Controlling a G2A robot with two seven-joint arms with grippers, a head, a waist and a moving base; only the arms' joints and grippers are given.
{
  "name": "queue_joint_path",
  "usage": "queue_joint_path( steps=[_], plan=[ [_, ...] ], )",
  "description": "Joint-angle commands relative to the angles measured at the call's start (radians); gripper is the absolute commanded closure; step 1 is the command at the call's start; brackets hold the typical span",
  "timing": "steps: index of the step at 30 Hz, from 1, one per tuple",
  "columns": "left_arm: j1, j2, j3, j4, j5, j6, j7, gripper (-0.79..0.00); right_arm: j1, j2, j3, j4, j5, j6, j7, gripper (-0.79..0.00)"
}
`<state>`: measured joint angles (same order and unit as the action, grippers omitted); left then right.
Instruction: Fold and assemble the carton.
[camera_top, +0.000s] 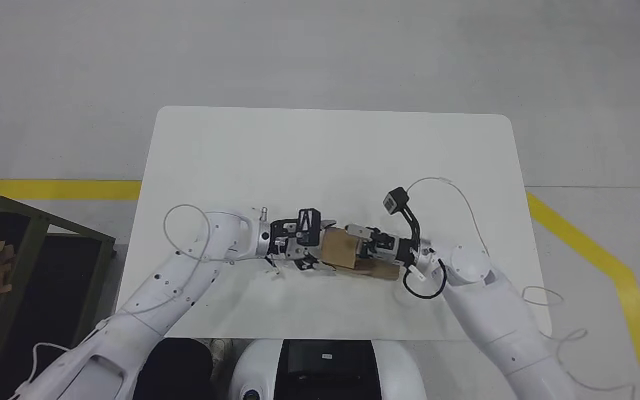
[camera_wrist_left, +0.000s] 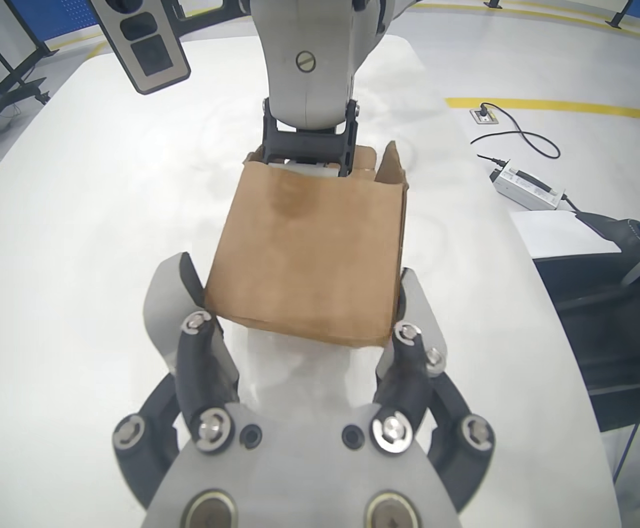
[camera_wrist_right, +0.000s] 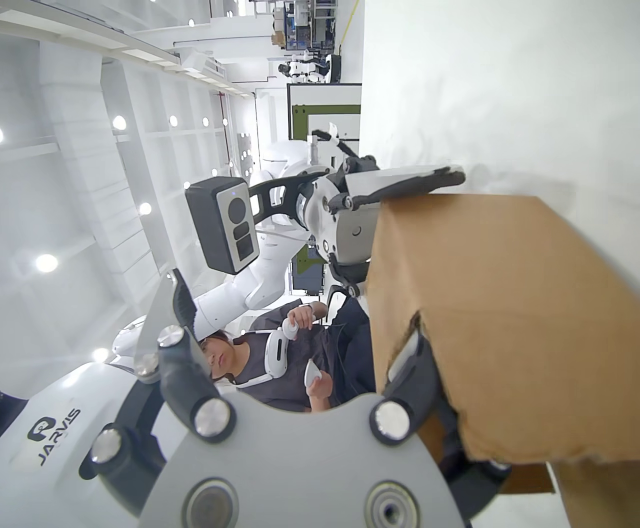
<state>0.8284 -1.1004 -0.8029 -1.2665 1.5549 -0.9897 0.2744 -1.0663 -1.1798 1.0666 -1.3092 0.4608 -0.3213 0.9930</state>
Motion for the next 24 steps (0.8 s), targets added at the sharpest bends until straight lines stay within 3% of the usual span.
queue_joint_path(
  steps=[1, 4, 10, 17, 24],
  plan=[
    [0.003, 0.001, -0.004, -0.001, 0.002, 0.005, -0.004, -0.643, 0.004, 0.0, 0.001, 0.003, 0.001, 0.001, 0.008, -0.785],
    [0.008, 0.002, -0.01, -0.001, -0.002, 0.012, -0.011, -0.606, 0.01, 0.001, 0.004, 0.006, 0.0, 0.005, 0.024, -0.785],
    [0.015, 0.005, -0.025, -0.007, -0.014, 0.025, -0.025, -0.634, 0.007, 0.009, 0.029, 0.003, -0.005, 0.024, 0.058, -0.785],
    [0.026, 0.012, -0.051, -0.024, -0.018, 0.028, -0.047, -0.551, -0.019, 0.034, 0.118, -0.034, -0.006, 0.042, 0.1, -0.785],
    [0.043, 0.021, -0.079, -0.046, -0.019, 0.035, -0.073, -0.566, -0.06, 0.065, 0.216, -0.119, -0.05, 0.065, 0.168, -0.785]
  ],
)
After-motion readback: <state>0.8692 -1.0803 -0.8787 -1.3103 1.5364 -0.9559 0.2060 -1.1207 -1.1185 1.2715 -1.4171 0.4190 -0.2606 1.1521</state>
